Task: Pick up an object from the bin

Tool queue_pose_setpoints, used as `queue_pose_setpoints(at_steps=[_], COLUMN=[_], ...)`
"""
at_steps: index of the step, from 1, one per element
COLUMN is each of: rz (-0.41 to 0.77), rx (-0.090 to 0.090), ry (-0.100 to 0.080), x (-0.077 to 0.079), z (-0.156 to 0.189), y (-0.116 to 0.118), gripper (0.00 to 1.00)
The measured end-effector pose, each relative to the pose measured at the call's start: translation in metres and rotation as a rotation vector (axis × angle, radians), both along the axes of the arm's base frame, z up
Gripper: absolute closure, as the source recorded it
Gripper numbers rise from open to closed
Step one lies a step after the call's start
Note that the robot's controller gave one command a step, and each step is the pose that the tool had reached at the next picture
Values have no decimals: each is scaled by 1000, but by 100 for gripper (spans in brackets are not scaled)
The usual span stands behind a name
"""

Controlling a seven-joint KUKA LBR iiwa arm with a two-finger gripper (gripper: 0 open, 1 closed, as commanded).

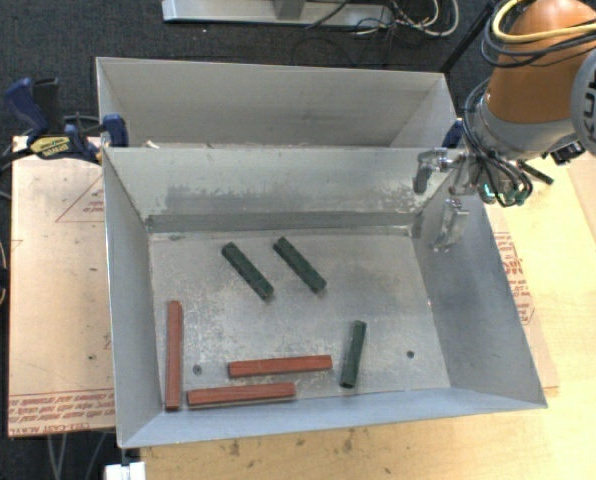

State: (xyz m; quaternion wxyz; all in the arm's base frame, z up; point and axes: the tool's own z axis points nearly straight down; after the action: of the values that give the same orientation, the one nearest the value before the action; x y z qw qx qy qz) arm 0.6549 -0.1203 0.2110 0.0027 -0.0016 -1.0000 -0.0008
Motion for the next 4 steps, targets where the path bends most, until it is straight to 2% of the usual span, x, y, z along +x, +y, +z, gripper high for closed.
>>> queue_pose_setpoints(at_steps=[1, 2, 3, 4], rz=[3, 4, 5, 6], rx=[-1, -1, -1, -1], ry=[-8, -8, -6, -8], x=[2, 2, -24, -23], z=[5, 5, -65, -64], y=[1, 1, 9, 10], gripper=[100, 100, 0, 0])
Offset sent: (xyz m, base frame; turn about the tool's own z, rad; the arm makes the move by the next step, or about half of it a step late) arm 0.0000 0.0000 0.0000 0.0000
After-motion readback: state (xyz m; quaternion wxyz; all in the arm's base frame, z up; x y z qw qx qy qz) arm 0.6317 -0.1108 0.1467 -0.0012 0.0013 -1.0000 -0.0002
